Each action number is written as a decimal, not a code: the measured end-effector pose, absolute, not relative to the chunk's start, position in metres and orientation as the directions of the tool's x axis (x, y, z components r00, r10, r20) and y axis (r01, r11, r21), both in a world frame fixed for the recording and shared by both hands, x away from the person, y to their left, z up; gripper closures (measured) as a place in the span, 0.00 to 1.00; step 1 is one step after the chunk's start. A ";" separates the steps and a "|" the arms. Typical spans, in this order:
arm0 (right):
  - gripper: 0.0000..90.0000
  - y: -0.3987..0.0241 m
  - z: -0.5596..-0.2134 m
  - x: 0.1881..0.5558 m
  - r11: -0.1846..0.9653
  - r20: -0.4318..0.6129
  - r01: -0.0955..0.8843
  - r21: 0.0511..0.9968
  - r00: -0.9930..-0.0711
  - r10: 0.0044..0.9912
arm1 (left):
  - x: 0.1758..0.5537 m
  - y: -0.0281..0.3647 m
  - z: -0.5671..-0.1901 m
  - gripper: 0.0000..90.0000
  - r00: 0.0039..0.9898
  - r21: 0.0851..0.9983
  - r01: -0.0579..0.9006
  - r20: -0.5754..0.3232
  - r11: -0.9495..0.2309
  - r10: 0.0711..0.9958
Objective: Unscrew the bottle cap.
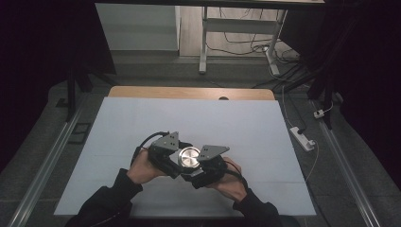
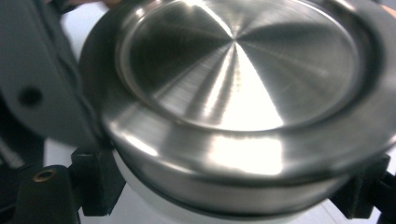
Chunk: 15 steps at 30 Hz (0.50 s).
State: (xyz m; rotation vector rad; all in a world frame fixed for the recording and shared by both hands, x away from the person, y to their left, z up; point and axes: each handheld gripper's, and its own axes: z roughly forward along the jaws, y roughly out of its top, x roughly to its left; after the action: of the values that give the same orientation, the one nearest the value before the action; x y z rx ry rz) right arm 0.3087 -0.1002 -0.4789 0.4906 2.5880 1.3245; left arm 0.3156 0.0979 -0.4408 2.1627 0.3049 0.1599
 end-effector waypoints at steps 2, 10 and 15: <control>0.16 -0.101 -0.479 0.310 0.536 -0.028 0.220 0.815 -0.909 0.416 | 0.313 0.094 -0.440 0.21 0.942 0.819 0.188 0.005 -0.542 0.335; 0.16 -0.104 -0.476 0.310 0.514 -0.023 0.218 0.830 -0.906 0.422 | 0.319 0.110 -0.428 0.06 0.960 0.847 0.186 -0.047 -0.498 0.278; 0.16 -0.103 -0.477 0.309 0.533 -0.004 0.192 0.824 -0.938 0.345 | 0.319 0.124 -0.426 0.08 0.992 0.824 0.094 -0.027 -0.559 0.127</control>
State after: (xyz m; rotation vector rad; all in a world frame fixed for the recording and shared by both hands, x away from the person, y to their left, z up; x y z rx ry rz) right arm 0.3088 -0.1029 -0.4767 0.4605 2.6011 1.3673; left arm 0.3191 0.1236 -0.4264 2.1674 0.1541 0.0434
